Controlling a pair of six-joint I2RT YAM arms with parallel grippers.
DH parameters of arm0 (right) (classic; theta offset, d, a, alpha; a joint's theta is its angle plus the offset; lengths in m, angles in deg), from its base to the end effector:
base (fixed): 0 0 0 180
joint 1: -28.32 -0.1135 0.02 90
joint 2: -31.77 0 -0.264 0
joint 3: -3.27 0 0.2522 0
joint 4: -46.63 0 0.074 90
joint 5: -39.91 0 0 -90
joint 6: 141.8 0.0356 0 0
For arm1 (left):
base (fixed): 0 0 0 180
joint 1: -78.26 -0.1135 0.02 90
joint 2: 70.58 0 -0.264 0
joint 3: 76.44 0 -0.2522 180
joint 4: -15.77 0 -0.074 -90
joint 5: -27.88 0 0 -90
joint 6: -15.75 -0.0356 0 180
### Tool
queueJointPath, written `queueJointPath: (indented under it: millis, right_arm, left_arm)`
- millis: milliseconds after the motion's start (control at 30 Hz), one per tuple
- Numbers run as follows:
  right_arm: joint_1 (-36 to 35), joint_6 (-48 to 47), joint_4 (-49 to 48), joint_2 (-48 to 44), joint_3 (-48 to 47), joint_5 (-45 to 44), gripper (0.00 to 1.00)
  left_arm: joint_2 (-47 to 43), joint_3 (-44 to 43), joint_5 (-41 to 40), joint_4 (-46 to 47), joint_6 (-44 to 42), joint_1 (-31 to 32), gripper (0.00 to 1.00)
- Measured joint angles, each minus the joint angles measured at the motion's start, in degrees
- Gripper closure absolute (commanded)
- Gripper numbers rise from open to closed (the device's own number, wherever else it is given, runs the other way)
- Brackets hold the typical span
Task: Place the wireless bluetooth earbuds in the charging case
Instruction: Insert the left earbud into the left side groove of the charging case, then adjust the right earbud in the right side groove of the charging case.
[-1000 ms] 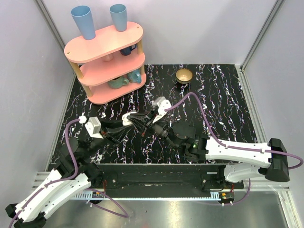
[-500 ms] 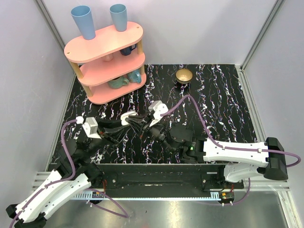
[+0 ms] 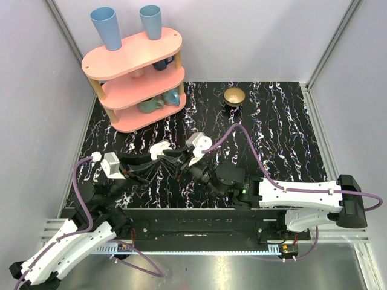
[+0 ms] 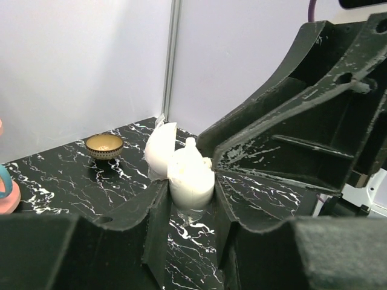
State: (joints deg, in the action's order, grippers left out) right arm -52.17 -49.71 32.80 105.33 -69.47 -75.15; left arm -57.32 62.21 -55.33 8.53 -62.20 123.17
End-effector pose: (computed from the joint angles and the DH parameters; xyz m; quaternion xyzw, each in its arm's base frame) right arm 0.0646 0.2944 0.3870 -0.2524 0.5782 0.4027 0.6632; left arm 0.0592 -0.0649 0.3317 0.2070 0.5296 -0.4215 0.7064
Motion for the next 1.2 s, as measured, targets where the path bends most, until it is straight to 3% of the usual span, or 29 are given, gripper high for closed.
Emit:
queueJointPath:
  millis: [133,567,767,967,1200]
  right_arm:
    - [-0.37,-0.83,0.74,0.0,-0.7,0.09,0.52]
    - [-0.85,-5.88,1.73,-5.88,-1.95,2.49,0.36]
    - [-0.9,-6.29,1.95,-8.68,-4.35,-5.35,0.23]
    - [-0.85,-5.09,7.37,-7.67,-7.5,-14.56,0.2]
    - [1.97,1.09,18.53,-5.38,-12.61,-15.41,0.19]
  left_arm:
    - [0.02,0.0,-0.55,0.63,-0.11,-0.09,1.0]
    - [0.33,0.0,-0.5,2.01,-0.15,-0.13,1.0]
    - [0.33,0.0,-0.33,1.97,-0.2,-0.13,1.0]
    - [0.46,-0.07,0.98,1.97,-0.24,-0.13,1.0]
    - [2.97,-1.73,4.52,2.1,-0.17,-0.11,1.0]
